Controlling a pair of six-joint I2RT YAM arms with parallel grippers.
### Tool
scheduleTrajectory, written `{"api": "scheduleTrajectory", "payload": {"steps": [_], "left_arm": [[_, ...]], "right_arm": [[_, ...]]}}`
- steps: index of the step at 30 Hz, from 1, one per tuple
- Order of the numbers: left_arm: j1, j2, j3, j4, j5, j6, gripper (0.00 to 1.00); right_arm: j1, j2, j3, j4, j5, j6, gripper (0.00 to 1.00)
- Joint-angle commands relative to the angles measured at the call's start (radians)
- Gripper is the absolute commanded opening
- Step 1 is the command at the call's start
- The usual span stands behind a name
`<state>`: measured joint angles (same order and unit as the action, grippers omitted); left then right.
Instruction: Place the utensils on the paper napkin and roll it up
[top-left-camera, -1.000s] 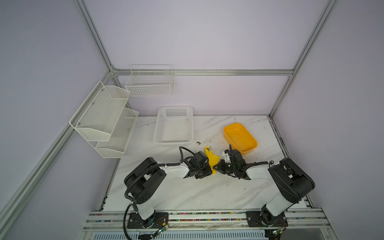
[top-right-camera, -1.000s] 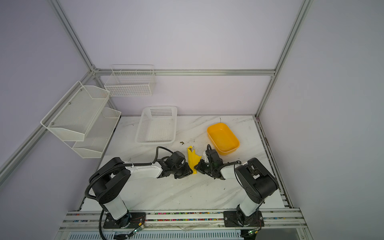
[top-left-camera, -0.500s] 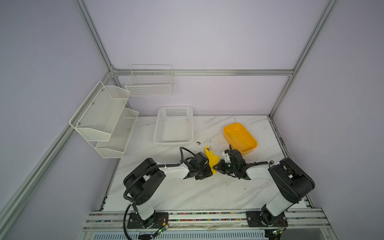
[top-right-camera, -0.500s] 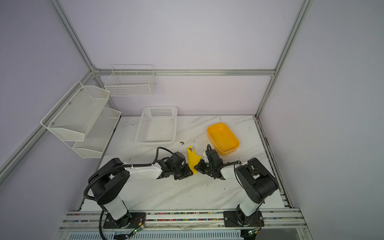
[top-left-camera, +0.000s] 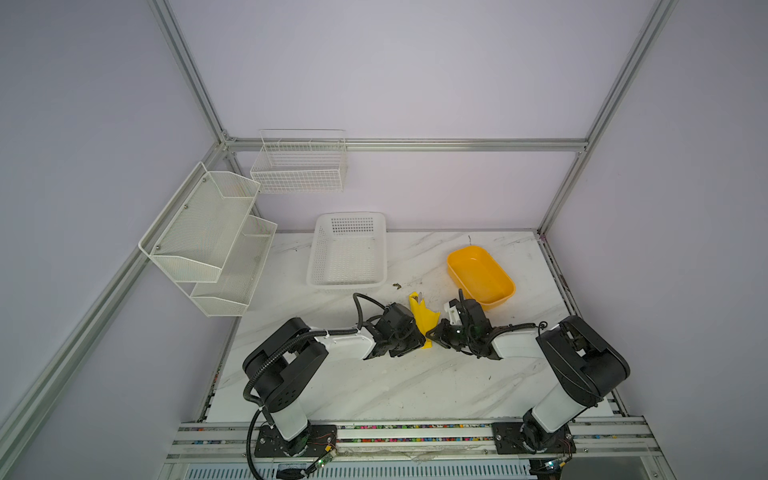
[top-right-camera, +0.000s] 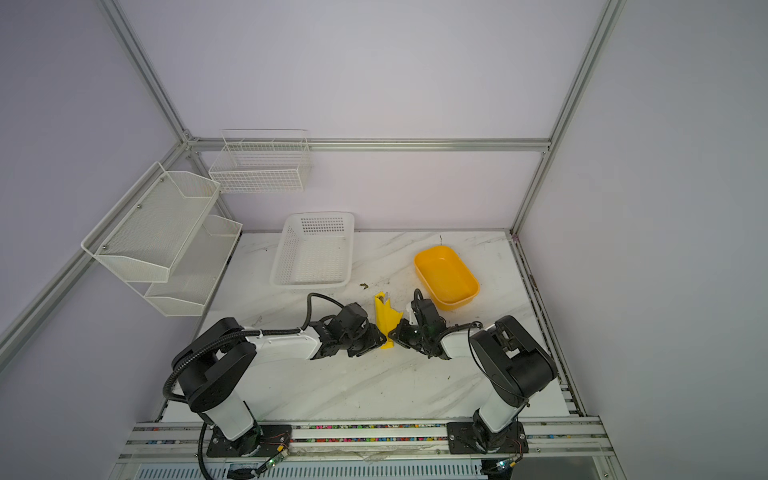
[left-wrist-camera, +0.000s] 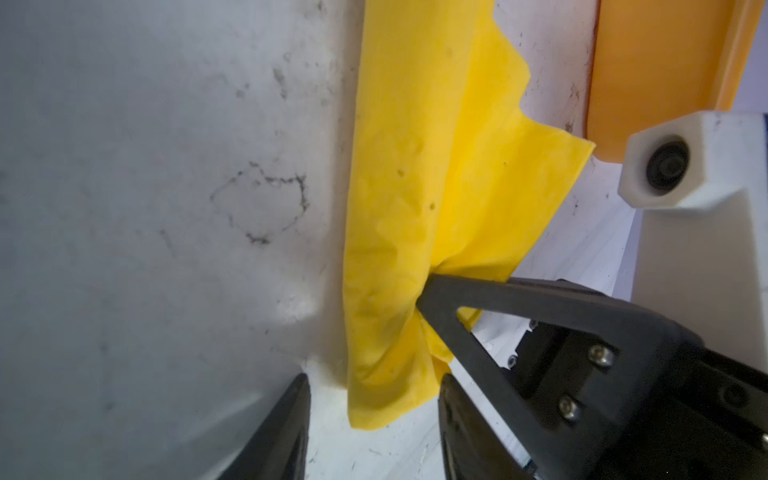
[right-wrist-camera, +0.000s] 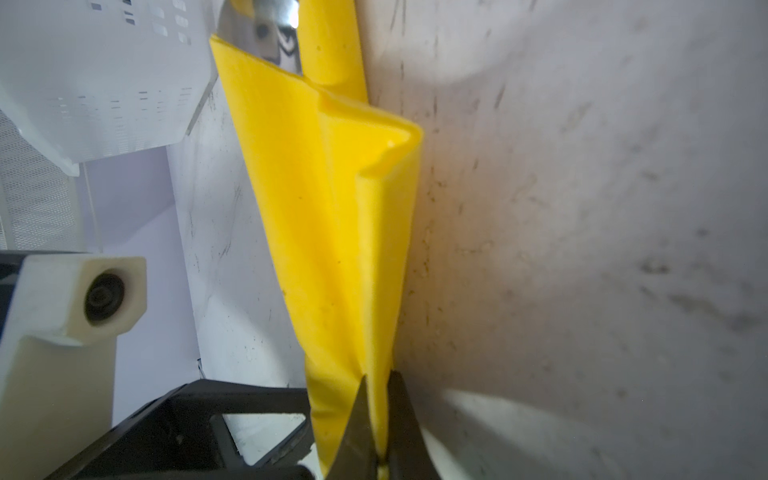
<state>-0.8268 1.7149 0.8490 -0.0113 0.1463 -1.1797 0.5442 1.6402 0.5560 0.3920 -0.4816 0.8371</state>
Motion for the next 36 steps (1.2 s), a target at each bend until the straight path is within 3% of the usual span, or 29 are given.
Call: {"api": "scheduleTrajectory", "payload": {"steps": [1, 23, 36], "left_arm": [[0.000, 0.035, 0.014, -0.054, -0.013, -0.035, 0.49], [-0.020, 0.102, 0.099, -0.194, -0.017, 0.018, 0.23], [-0.029, 0.124, 0.106, -0.194, 0.004, 0.036, 0.19]], "right_arm": [[0.001, 0.015, -0.021, -0.047, 0.028, 0.005, 0.08], [0.001, 0.003, -0.029, -0.036, 0.020, 0.011, 0.10], [-0.028, -0.026, -0.018, -0.042, 0.019, 0.012, 0.34]]}}
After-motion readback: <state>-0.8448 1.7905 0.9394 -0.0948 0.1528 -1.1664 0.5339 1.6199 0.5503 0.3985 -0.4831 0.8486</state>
